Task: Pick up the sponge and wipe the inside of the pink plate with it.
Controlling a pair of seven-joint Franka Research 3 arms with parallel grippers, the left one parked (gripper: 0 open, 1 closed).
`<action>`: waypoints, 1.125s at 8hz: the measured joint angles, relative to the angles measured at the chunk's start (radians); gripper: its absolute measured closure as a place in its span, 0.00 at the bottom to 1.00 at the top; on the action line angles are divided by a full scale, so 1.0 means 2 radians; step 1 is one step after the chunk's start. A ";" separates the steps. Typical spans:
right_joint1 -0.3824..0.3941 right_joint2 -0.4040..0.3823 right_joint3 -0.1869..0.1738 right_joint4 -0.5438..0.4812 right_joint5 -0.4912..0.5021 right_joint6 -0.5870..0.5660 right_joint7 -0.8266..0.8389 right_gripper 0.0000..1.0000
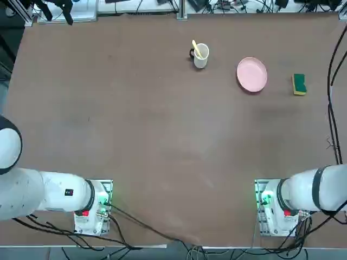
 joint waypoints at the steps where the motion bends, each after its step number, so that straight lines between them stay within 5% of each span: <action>1: -0.001 0.000 0.000 0.000 0.004 0.000 0.000 0.00; 7: 0.002 0.003 0.006 -0.010 0.006 0.006 0.002 0.00; 9: -0.013 0.011 0.000 -0.067 0.005 0.070 0.001 0.00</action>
